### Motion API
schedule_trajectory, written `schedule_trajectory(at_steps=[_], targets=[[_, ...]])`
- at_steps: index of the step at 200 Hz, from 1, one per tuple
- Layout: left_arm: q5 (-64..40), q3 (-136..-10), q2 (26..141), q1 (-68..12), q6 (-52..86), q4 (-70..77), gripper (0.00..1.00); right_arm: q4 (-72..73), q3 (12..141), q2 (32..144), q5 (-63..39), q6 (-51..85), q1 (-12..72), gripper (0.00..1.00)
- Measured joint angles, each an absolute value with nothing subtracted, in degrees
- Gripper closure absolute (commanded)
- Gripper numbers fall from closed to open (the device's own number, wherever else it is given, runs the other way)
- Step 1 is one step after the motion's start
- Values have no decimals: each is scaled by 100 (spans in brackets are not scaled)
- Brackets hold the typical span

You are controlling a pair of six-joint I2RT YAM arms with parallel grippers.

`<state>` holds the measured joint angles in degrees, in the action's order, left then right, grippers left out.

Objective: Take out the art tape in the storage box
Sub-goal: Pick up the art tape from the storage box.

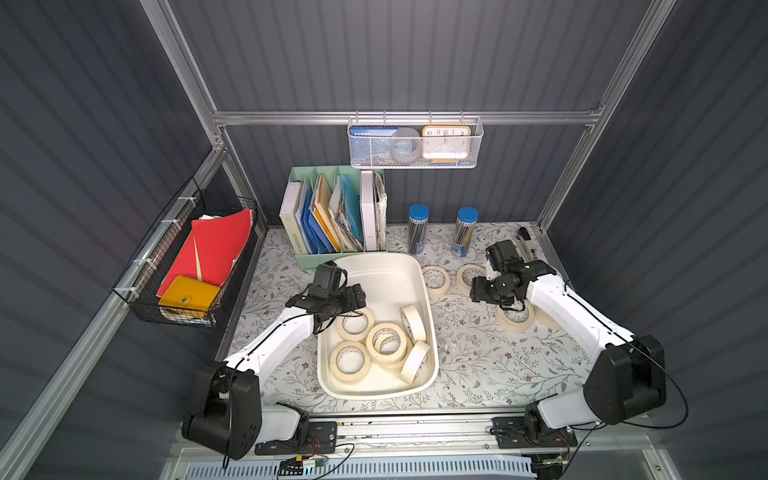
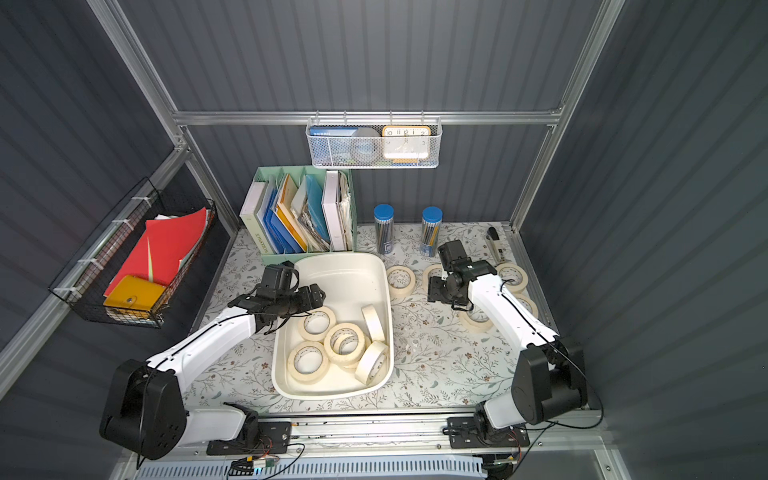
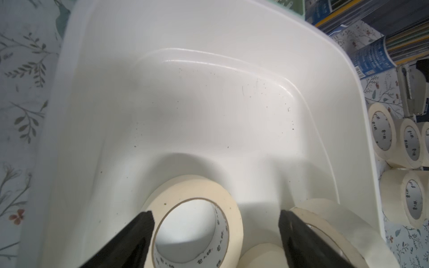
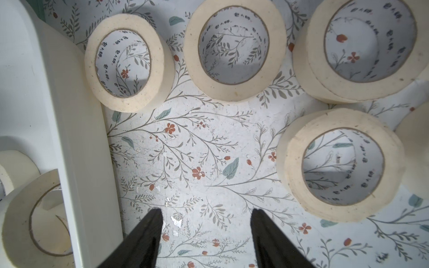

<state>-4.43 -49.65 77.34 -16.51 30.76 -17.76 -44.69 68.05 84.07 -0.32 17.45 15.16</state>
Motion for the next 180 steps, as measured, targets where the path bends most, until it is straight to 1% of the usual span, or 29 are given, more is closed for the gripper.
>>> schedule_trajectory(at_steps=[31,61,104,141,157,180], targets=[[-189,-4960,7708,-1651,3258,-2209,18,-4456,6801,8416,-32,1734,1516,33],[-27,-4963,7714,-1651,3317,-2735,21,-4423,6779,8495,-32,1704,1516,33],[-19,-4956,7795,-1651,3378,-3138,20,-4342,6755,8672,-51,1680,1516,33],[-84,-4897,8171,-1680,3446,-3015,21,-4329,6755,8709,-69,1643,1516,33],[-152,-4871,8427,-1706,3452,-2792,26,-4331,6755,8709,-67,1636,1516,33],[-145,-4807,8678,-1717,3428,-2609,43,-4335,6748,8702,-69,1597,1516,33]])
